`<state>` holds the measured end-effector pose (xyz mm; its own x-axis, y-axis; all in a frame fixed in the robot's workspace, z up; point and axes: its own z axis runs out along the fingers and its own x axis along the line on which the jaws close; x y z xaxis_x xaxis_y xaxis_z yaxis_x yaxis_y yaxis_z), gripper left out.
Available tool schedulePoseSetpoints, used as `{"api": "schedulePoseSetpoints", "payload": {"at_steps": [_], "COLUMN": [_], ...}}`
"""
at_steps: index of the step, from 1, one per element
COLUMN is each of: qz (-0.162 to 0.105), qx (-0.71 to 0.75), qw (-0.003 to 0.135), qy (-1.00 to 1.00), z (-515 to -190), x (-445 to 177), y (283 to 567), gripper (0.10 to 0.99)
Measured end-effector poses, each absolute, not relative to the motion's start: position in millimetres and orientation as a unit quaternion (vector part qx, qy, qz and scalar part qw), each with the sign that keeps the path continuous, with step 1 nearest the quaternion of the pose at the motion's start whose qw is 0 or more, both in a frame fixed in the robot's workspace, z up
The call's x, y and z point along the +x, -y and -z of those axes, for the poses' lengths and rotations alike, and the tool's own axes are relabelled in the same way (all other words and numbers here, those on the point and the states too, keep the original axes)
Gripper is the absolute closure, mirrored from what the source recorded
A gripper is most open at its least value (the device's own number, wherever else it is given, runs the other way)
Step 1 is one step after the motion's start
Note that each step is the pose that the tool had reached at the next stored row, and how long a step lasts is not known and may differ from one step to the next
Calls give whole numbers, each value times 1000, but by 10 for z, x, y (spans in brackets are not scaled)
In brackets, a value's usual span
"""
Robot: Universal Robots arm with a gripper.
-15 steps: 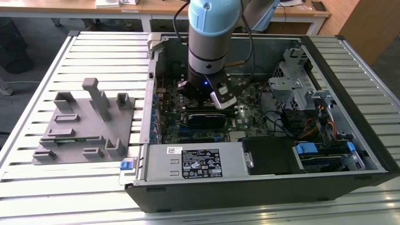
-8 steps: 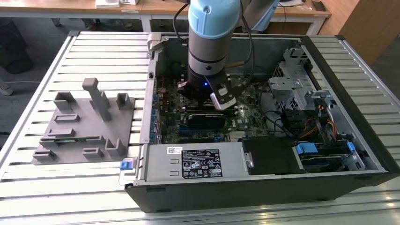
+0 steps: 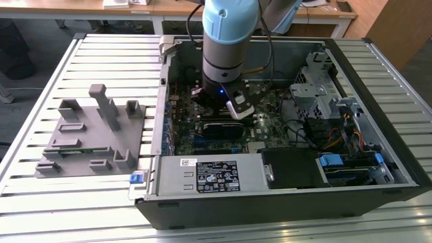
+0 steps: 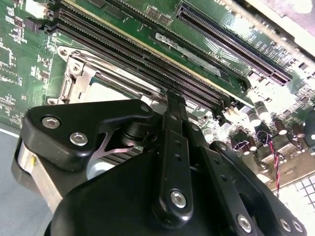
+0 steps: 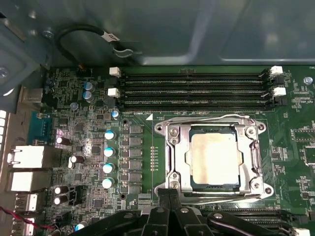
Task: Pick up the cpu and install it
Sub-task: 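Install the second cpu locking lever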
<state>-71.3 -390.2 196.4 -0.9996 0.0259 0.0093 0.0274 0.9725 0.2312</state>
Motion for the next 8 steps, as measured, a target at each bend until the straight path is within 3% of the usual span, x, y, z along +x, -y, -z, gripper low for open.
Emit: {"api": "schedulePoseSetpoints", "payload": {"at_steps": [8], "qz": [122], "qx": [-13], "qw": [3], "qy": [992], "z": [-1942], "x": [-727], "y": [3902], "gripper": [980]}}
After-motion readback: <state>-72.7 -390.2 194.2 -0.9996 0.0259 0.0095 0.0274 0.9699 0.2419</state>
